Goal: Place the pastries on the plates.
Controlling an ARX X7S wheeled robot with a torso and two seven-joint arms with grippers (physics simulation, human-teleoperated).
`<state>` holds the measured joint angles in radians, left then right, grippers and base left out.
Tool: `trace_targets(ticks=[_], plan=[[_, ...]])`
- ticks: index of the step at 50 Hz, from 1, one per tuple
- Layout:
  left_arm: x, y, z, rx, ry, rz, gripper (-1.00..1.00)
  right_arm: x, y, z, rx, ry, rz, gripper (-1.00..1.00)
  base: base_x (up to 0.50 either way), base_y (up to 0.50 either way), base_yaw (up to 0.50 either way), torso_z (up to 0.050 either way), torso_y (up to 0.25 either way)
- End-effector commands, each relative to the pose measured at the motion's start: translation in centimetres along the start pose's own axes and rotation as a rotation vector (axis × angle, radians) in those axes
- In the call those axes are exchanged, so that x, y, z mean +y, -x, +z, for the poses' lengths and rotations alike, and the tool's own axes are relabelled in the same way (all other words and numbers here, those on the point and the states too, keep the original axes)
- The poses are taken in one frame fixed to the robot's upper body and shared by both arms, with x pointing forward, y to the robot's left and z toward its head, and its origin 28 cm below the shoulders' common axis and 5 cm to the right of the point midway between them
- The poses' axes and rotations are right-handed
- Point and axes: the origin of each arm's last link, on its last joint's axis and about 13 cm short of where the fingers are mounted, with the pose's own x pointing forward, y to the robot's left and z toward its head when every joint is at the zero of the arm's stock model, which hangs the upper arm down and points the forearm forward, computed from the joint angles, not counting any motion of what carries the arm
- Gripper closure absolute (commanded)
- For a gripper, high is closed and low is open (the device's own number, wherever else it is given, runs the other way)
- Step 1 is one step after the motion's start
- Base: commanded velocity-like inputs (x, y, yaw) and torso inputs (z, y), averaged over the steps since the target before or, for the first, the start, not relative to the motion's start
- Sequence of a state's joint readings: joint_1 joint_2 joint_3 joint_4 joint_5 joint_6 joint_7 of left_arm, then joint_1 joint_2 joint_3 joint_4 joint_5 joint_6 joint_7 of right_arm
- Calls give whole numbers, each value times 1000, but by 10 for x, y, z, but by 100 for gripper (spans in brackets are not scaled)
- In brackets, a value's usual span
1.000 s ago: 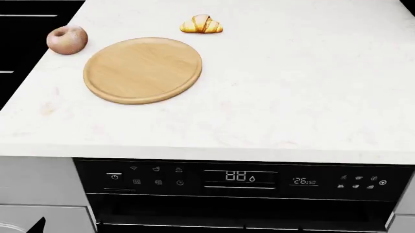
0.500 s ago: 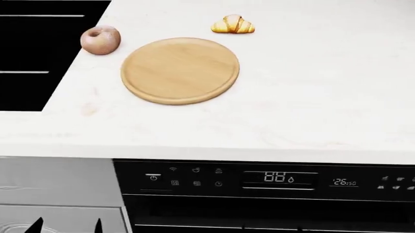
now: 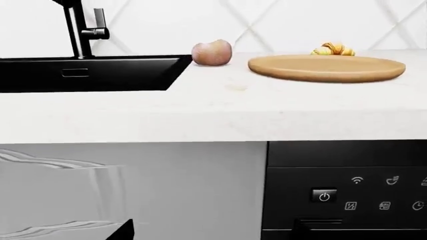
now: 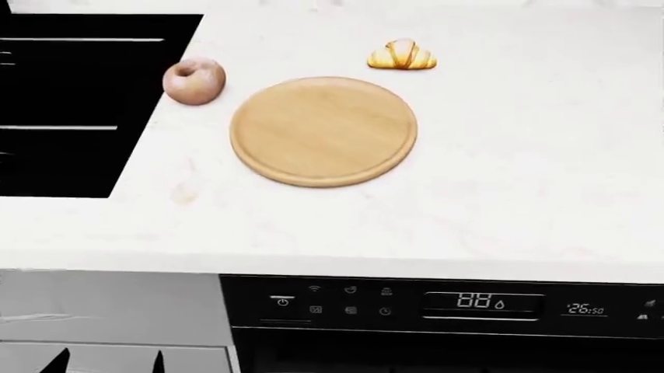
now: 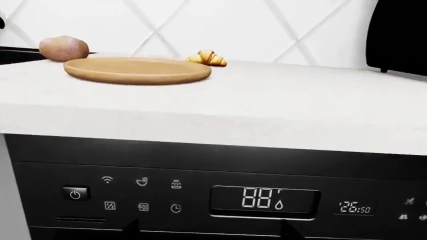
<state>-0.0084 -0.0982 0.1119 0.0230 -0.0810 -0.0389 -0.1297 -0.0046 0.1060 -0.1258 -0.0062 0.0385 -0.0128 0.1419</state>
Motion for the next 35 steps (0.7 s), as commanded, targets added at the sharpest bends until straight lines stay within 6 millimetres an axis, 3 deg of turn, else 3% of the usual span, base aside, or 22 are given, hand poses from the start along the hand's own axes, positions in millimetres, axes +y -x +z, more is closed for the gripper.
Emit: trace_targets(ticks=[1,23,29,33,35], plan=[[-2,0,-2,-9,-10,-14,-100,0,0,0,-3,18,6,-100,0,0,0,50,0],[-1,-2,-1,-14,8,-1,-100,-1,0,0,14,20,-12,-100,0,0,0,50,0],[-1,-2,-4,26,-32,16,-100,-1,0,0,15,15,-12,-100,0,0,0,0,0],[-4,0,7,0,-5,-8,-100,-7,1,13,19,-16,-67,-100,0,0,0,0,0],[0,2,35,-8,63,-1,-100,-18,1,34,4,-41,-87,-100,0,0,0,0,0]])
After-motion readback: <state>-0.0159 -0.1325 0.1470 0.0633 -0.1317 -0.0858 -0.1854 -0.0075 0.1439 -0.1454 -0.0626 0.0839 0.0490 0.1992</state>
